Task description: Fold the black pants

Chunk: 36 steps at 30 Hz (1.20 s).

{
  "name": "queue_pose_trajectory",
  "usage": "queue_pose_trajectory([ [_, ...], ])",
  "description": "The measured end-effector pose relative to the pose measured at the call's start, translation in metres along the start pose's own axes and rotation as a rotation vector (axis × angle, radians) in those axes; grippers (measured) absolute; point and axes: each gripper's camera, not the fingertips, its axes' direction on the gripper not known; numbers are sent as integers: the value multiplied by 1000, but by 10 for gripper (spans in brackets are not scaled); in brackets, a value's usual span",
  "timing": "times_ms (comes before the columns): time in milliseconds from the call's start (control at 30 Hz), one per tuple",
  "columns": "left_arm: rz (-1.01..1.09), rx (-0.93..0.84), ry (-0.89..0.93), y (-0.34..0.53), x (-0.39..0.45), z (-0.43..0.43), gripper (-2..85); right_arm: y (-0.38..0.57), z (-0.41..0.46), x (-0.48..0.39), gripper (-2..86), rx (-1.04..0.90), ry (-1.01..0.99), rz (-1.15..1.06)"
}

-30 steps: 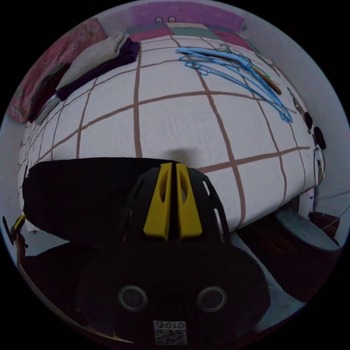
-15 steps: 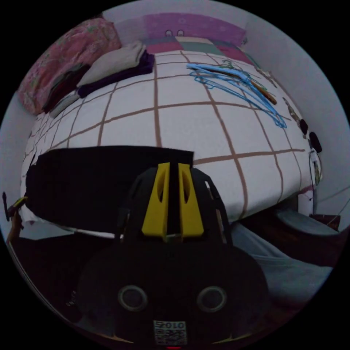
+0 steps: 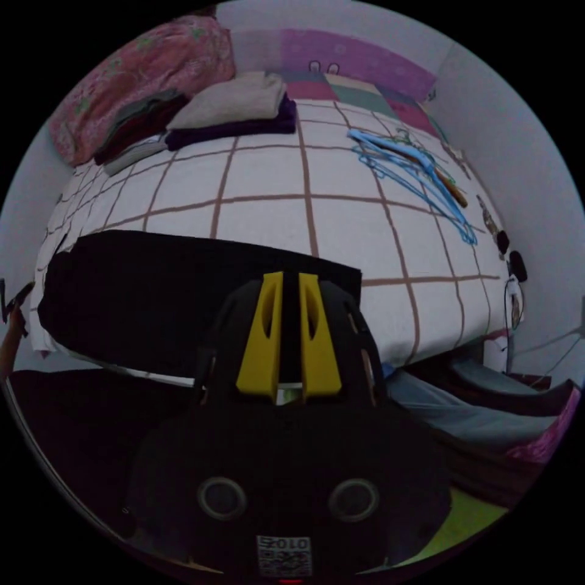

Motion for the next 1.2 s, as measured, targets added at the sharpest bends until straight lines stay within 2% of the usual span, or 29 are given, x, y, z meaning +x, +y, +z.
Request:
queue_pose_trajectory([
  [167,-18,-81,88,3,-23,29,91,-3,6,-75,56,-44,-220,-127],
  [400,92,-96,21,36,-34,33,100,5,18,-188,54,-106,-318,-437],
  [700,92,-171,44,43,-50,55,68,13,36,-289,52,-204,-306,-750],
  [867,167,-118,-14,46,-54,40,30,19,53,-320,52,-296,-258,-871],
  [1033,223,-236,-32,51,-59,60,36,19,69,-326,52,-351,-232,-861],
  [1200,157,-159,20,56,-64,51,78,15,66,-326,52,-328,-226,-848],
])
